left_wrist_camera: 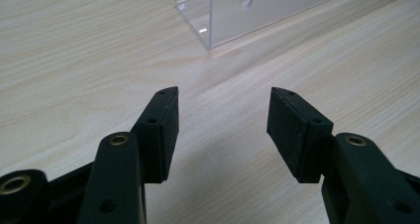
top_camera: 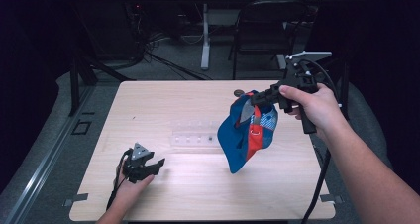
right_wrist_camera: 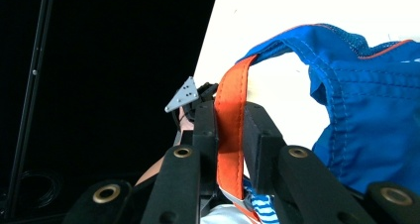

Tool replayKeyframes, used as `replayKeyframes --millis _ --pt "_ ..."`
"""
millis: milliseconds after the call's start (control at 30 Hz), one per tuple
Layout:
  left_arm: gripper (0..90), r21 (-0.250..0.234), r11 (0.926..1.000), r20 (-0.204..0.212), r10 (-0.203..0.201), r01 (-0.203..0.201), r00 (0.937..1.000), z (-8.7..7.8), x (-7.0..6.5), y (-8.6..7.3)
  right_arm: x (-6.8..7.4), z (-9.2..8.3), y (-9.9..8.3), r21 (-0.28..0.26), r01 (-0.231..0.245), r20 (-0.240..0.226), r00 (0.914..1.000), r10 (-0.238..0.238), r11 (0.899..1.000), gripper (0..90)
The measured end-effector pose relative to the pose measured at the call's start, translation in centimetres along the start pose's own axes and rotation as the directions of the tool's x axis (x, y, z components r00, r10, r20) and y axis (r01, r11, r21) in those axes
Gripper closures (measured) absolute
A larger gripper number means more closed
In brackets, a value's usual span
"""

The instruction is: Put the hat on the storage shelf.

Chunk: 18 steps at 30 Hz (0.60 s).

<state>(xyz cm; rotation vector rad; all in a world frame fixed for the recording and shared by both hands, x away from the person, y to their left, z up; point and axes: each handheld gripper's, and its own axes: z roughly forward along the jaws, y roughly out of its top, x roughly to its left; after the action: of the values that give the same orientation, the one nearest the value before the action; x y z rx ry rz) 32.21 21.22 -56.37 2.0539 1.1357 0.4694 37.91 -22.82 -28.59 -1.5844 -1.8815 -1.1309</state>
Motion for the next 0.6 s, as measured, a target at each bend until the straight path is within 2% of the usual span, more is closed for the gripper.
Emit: replayKeyframes --millis 200,600 --pt "46.6 -0.004 1.0 0.008 0.008 -0.008 0.9999 -0.2 -0.2 0.1 0.5 -0.1 0.8 -0.025 0.003 -0.011 0.9999 -0.004 1.0 78.1" --pt "46.6 -0.073 0.9965 0.026 0.044 -0.042 0.9987 -0.7 -1.6 1.2 1.1 0.4 2.6 -0.067 0.004 -0.041 0.9991 -0.007 0.998 78.1"
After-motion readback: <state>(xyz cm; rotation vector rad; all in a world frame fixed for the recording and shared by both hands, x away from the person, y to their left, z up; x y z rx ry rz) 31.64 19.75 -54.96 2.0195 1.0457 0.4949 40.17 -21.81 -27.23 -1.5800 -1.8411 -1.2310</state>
